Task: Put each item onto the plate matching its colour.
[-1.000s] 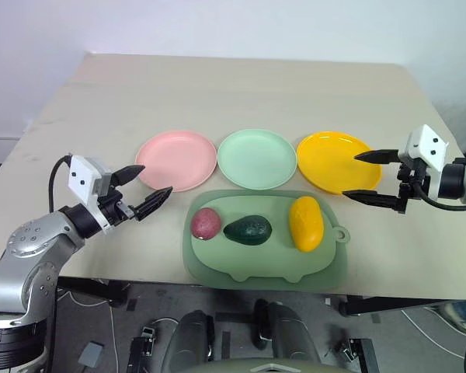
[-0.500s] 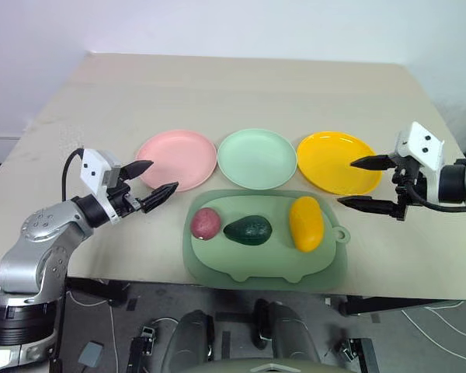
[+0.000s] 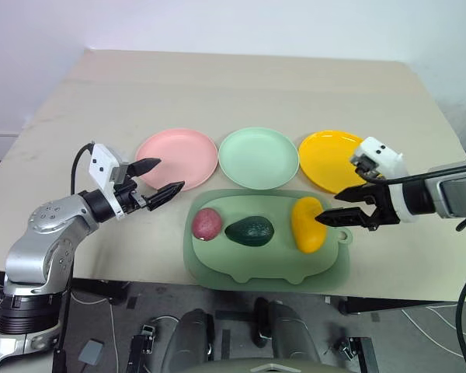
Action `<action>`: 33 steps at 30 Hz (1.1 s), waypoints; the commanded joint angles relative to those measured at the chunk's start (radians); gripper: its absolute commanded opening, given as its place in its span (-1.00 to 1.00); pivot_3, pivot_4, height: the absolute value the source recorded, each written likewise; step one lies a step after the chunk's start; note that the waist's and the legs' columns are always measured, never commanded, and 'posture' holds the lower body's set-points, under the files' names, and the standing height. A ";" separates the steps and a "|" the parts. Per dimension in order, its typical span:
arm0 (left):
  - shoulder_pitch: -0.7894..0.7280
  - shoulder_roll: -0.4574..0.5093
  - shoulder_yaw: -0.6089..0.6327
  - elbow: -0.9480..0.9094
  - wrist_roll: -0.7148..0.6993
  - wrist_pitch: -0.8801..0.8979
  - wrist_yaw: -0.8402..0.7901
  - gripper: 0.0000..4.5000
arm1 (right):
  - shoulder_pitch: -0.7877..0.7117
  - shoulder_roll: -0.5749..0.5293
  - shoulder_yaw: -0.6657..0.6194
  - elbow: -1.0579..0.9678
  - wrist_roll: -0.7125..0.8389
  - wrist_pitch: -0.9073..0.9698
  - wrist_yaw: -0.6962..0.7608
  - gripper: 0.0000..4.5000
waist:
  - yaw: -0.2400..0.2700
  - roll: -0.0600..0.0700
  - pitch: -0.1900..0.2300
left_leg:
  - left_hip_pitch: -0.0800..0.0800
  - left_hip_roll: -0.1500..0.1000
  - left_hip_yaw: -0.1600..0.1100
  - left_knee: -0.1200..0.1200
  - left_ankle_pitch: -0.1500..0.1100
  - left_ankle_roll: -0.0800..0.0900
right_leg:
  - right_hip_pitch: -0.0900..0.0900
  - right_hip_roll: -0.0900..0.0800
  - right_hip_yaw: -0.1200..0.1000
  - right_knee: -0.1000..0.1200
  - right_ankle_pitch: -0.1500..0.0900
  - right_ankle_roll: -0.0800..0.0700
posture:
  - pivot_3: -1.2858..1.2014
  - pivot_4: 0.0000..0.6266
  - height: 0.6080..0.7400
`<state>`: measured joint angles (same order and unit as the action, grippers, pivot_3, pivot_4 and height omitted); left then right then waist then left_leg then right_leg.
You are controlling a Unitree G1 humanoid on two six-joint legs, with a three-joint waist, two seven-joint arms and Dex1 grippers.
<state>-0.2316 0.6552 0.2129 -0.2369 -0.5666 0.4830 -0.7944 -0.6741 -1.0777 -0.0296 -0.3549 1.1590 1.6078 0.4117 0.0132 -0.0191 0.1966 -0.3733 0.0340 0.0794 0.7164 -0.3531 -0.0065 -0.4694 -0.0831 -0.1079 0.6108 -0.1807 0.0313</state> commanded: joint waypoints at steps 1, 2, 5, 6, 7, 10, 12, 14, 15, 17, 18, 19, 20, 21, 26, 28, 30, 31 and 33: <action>0.007 0.000 0.016 -0.041 -0.003 -0.014 0.009 0.98 | 0.009 0.001 0.018 0.038 0.162 0.007 -0.210 1.00 | 0.000 0.000 0.000 | 0.000 0.000 0.000 0.000 0.000 0.000 | 0.000 0.000 0.000 0.000 0.000 0.000 | 0.03 -0.52 1.00; 0.008 -0.001 0.016 -0.044 -0.004 -0.014 0.012 0.98 | 0.010 0.003 0.023 0.059 0.211 0.007 -0.265 1.00 | 0.000 0.000 0.000 | 0.000 0.000 0.000 0.000 0.000 0.000 | 0.000 0.000 0.000 0.000 0.000 0.000 | 0.03 -0.52 1.00; 0.016 -0.003 0.021 -0.055 -0.008 -0.012 0.022 0.98 | -0.009 0.015 0.045 0.141 0.354 0.007 -0.421 1.00 | -0.001 0.000 0.000 | 0.001 0.000 0.000 0.000 0.000 0.000 | 0.000 0.000 0.000 0.001 0.000 0.000 | 0.03 -0.52 1.00; 0.019 -0.003 0.023 -0.059 -0.010 -0.011 0.024 0.98 | -0.017 0.019 0.055 0.164 0.402 0.003 -0.472 1.00 | -0.002 0.000 0.000 | 0.001 0.000 0.000 0.000 0.000 0.000 | 0.001 0.001 0.000 0.001 0.000 0.000 | 0.03 -0.52 1.00; 0.022 -0.003 0.023 -0.062 -0.011 -0.011 0.026 0.98 | -0.020 0.010 0.075 0.184 0.467 -0.022 -0.532 1.00 | -0.002 0.000 0.000 | 0.001 0.001 0.000 0.000 0.000 0.000 | 0.001 0.001 0.000 0.001 0.000 0.000 | 0.03 -0.52 1.00; 0.028 -0.005 0.024 -0.069 -0.012 -0.009 0.032 0.98 | -0.016 -0.053 0.169 0.208 0.701 -0.153 -0.713 1.00 | -0.001 0.000 0.000 | 0.001 0.001 0.000 0.000 0.000 0.000 | 0.001 0.001 0.000 0.001 0.000 0.000 | 0.03 -0.52 1.00; 0.032 -0.003 0.027 -0.070 -0.014 -0.009 0.033 0.98 | -0.019 -0.075 0.220 0.219 0.796 -0.222 -0.781 1.00 | -0.001 0.000 0.000 | 0.001 0.001 0.000 0.000 0.000 0.000 | 0.001 0.001 0.000 0.001 0.000 0.000 | 0.03 -0.52 1.00; 0.035 -0.002 0.028 -0.072 -0.015 -0.009 0.035 0.98 | -0.021 -0.076 0.242 0.227 0.813 -0.256 -0.794 1.00 | -0.001 -0.001 0.000 | 0.001 0.001 0.000 0.001 0.000 0.000 | 0.001 0.001 0.000 0.001 0.000 0.000 | 0.03 -0.52 1.00; 0.036 -0.002 0.028 -0.072 -0.016 -0.009 0.036 0.98 | -0.023 -0.075 0.247 0.230 0.813 -0.264 -0.793 1.00 | -0.001 -0.001 0.000 | 0.001 0.001 0.000 0.001 0.000 0.000 | 0.001 0.001 0.000 0.001 0.000 0.000 | 0.03 -0.52 1.00; 0.037 -0.002 0.027 -0.071 -0.016 -0.010 0.036 0.98 | -0.033 -0.068 0.260 0.235 0.813 -0.276 -0.795 1.00 | 0.000 0.000 0.000 | 0.001 0.001 0.000 0.001 0.000 0.000 | 0.001 0.001 0.000 0.001 0.000 0.000 | 0.03 -0.52 1.00; 0.037 -0.003 0.027 -0.070 -0.016 -0.010 0.037 0.98 | -0.036 -0.067 0.265 0.236 0.813 -0.280 -0.796 1.00 | 0.000 0.000 0.000 | 0.001 0.001 0.000 0.001 0.000 0.000 | 0.001 0.001 0.000 0.001 0.000 0.000 | 0.03 -0.52 1.00; 0.037 -0.003 0.026 -0.069 -0.016 -0.011 0.037 0.98 | -0.038 -0.061 0.271 0.238 0.813 -0.285 -0.802 1.00 | 0.000 -0.001 0.000 | 0.001 0.001 0.000 0.001 0.000 0.000 | 0.001 0.001 0.000 0.001 0.000 0.000 | 0.03 -0.52 1.00; 0.036 -0.003 0.026 -0.069 -0.016 -0.011 0.037 0.98 | -0.037 -0.055 0.276 0.242 0.813 -0.289 -0.809 1.00 | 0.000 -0.001 0.000 | 0.001 0.001 0.000 0.001 0.000 0.000 | 0.001 0.001 0.000 0.000 0.000 0.000 | 0.03 -0.52 1.00; 0.036 -0.003 0.025 -0.068 -0.016 -0.011 0.037 0.98 | -0.033 -0.046 0.277 0.253 0.813 -0.294 -0.823 1.00 | 0.000 0.000 0.000 | 0.001 0.001 0.000 0.001 0.000 0.000 | 0.001 0.001 0.000 0.000 0.000 0.000 | 0.03 -0.52 1.00; 0.037 -0.002 0.027 -0.066 -0.016 -0.011 0.036 0.98 | -0.030 -0.016 0.271 0.290 0.813 -0.297 -0.860 1.00 | 0.000 0.000 0.000 | 0.000 0.002 0.000 0.001 0.000 0.000 | 0.001 0.001 0.000 0.000 0.000 0.000 | 0.03 -0.52 1.00; 0.039 -0.002 0.027 -0.066 -0.016 -0.012 0.035 0.98 | -0.035 -0.002 0.270 0.298 0.813 -0.295 -0.871 1.00 | 0.000 0.000 0.000 | 0.000 0.002 0.000 0.001 0.000 0.000 | 0.001 0.001 0.000 0.000 0.000 0.000 | 0.03 -0.52 1.00; 0.041 -0.002 0.027 -0.066 -0.016 -0.012 0.034 0.98 | -0.036 0.011 0.272 0.297 0.813 -0.297 -0.890 1.00 | 0.000 0.000 0.000 | 0.000 0.002 0.000 0.001 0.000 0.000 | 0.001 0.001 0.000 0.000 0.000 0.000 | 0.03 -0.52 1.00; 0.041 -0.002 0.027 -0.066 -0.016 -0.012 0.034 0.98 | -0.035 0.017 0.274 0.295 0.813 -0.297 -0.899 1.00 | 0.000 0.000 0.000 | 0.000 0.002 0.000 0.001 0.000 0.000 | 0.001 0.001 0.000 0.000 0.000 0.000 | 0.03 -0.52 1.00; 0.040 -0.001 0.028 -0.065 -0.015 -0.012 0.035 0.98 | -0.037 0.016 0.288 0.277 0.813 -0.298 -0.921 1.00 | 0.000 0.000 0.000 | 0.000 0.002 0.000 0.001 0.000 0.000 | 0.001 0.001 0.000 0.000 0.000 0.000 | 0.03 -0.52 1.00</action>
<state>-0.1906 0.6482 0.2168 -0.2749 -0.5766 0.4857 -0.7591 -0.6935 -1.0566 0.2637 -0.0564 1.9605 1.3157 -0.4842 0.0128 -0.0196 0.1963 -0.3730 0.0360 0.0793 0.7173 -0.3528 -0.0069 -0.4689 -0.0821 -0.1078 0.6112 -0.1805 0.0317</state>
